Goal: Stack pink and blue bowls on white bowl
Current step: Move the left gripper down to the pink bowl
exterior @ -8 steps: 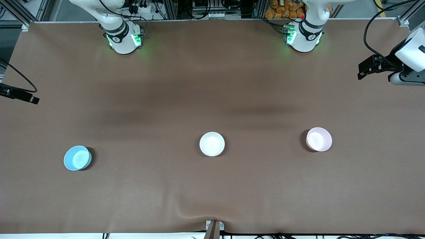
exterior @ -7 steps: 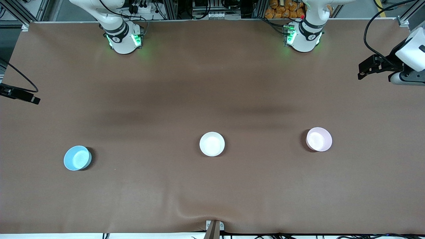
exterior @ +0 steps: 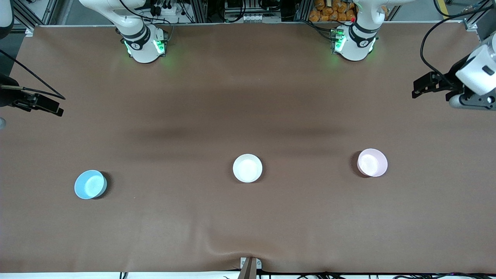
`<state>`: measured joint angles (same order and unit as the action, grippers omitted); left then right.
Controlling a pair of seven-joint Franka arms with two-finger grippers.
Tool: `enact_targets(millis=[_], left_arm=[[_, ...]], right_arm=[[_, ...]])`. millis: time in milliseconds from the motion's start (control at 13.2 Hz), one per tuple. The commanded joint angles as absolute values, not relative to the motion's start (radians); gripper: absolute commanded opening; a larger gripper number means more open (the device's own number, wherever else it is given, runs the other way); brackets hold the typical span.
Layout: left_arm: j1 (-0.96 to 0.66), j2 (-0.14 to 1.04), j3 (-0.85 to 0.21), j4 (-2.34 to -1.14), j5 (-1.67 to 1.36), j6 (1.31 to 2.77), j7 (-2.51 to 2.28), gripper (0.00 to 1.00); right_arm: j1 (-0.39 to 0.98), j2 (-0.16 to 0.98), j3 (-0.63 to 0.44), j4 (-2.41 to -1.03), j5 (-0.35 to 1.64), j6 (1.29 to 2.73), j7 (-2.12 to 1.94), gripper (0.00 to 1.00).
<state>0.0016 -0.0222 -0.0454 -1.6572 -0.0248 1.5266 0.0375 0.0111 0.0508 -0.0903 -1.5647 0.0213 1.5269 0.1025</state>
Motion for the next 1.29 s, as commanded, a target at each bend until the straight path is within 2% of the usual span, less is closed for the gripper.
enact_targets(millis=[0,379,607,910,1062,1213], left_arm=[[0.008,0.070,-0.038,-1.618,-0.017,1.552,0.041,1.00],[0.040,0.260,-0.040,-1.640,0.077,1.777,0.055,1.00],[0.092,0.369,-0.040,-1.710,0.077,1.960,0.144,1.00],[0.106,0.483,-0.043,-1.718,0.063,2.075,0.152,1.00],[0.106,0.540,-0.048,-1.718,0.061,2.149,0.152,0.94],[0.086,0.555,-0.048,-1.718,0.061,2.161,0.138,0.85]], right_arm=[[-0.005,0.031,-0.089,-1.586,0.011,1.535,0.101,1.00],[-0.002,0.032,-0.087,-1.575,0.012,1.546,0.100,1.00],[0.006,0.032,-0.084,-1.560,0.012,1.548,0.100,1.00],[0.012,0.034,-0.084,-1.554,0.012,1.548,0.100,1.00],[0.014,0.032,-0.084,-1.554,0.012,1.546,0.100,1.00],[0.017,0.032,-0.081,-1.554,0.012,1.543,0.098,1.00]])
